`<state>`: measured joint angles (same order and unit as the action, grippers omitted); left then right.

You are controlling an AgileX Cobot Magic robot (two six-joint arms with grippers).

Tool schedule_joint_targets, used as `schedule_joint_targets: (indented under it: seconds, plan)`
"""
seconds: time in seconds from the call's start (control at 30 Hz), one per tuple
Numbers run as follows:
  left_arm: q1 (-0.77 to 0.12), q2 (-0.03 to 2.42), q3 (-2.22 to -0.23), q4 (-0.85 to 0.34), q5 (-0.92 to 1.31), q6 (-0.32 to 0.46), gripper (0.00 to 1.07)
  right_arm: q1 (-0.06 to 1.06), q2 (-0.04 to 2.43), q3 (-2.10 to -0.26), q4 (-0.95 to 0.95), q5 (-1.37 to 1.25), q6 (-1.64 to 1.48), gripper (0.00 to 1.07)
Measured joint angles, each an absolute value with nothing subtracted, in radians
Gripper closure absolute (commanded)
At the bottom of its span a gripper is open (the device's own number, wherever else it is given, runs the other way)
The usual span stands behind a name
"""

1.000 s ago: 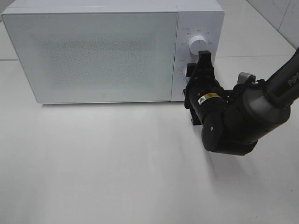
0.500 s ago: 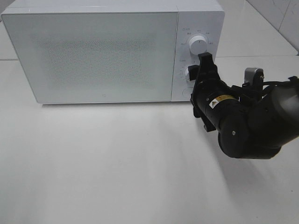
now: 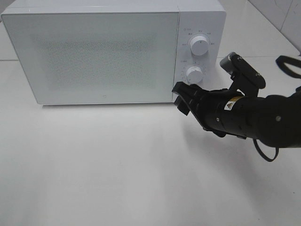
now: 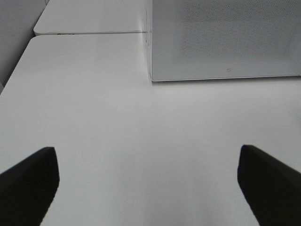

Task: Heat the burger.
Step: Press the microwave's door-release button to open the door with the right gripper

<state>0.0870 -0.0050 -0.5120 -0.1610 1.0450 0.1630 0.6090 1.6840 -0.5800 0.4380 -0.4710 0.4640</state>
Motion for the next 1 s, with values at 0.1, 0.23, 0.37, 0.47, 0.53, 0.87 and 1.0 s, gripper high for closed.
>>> schedule_joint_targets:
  seconds: [0.1, 0.23, 0.37, 0.47, 0.53, 0.87, 1.0]
  plan:
    - [0.087, -0.005, -0.512, -0.161, 1.045, 0.163, 0.09, 0.608, 1.601, -0.579, 0.434, -0.341, 0.265, 0.42]
    - [0.087, -0.005, -0.512, -0.161, 1.045, 0.163, 0.09, 0.608, 1.539, -0.579, 0.409, -0.244, 0.177, 0.42]
    - [0.087, -0.005, -0.512, -0.161, 1.045, 0.163, 0.09, 0.608, 1.457, -0.622, 0.271, -0.040, 0.147, 0.42]
    - [0.087, -0.005, -0.512, -0.161, 1.045, 0.163, 0.09, 0.608, 1.410, -0.669, 0.171, 0.126, 0.147, 0.42]
    - [0.087, -0.005, -0.512, -0.161, 1.045, 0.163, 0.09, 0.608, 1.394, -0.687, 0.143, 0.182, 0.148, 0.42]
    - [0.087, -0.005, -0.512, -0.161, 1.045, 0.163, 0.09, 0.608, 1.167, -0.762, 0.018, 0.583, 0.153, 0.39]
    - [0.087, -0.005, -0.512, -0.161, 1.045, 0.163, 0.09, 0.608, 1.096, -0.762, 0.016, 0.641, 0.151, 0.34]
